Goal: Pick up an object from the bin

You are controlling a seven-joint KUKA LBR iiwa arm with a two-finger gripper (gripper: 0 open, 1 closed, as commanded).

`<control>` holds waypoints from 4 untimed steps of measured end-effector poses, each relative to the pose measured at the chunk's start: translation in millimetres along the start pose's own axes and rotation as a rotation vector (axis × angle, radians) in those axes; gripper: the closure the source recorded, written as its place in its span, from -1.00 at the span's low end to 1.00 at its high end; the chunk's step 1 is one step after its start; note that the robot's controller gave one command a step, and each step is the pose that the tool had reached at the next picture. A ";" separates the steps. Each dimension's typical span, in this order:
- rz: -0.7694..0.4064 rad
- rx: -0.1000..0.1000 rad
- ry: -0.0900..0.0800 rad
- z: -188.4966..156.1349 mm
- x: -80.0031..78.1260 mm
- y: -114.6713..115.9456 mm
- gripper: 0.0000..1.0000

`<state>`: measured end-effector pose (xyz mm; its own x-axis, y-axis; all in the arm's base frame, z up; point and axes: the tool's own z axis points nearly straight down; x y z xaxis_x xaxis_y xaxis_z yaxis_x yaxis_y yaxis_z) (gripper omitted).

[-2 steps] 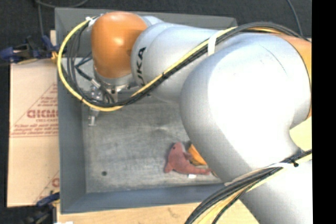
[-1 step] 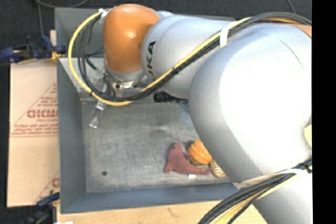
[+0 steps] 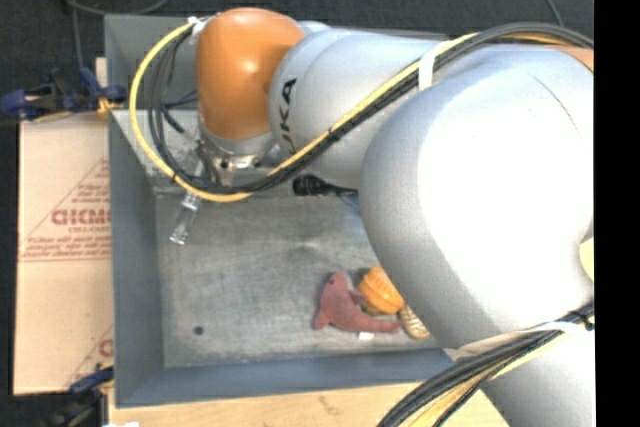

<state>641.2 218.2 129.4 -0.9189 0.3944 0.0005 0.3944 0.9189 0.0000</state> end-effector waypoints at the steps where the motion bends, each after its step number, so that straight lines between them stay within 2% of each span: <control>1: 0.061 -0.003 -0.001 3.1 -8.6 -47.4 -1.00; 2: 0.063 0.001 -0.004 7.9 -27.1 -100.0 -1.00; 3: -0.089 0.002 -0.002 -4.0 -23.6 -126.2 -1.00; 4: -0.120 -0.002 -0.004 7.7 -15.6 -157.7 -1.00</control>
Offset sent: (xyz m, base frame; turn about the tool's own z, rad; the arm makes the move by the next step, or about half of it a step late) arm -0.0163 -0.1084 -0.0097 0.0620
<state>593.3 67.2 121.7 -0.9596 0.2814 -0.0040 0.2814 0.9596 0.0018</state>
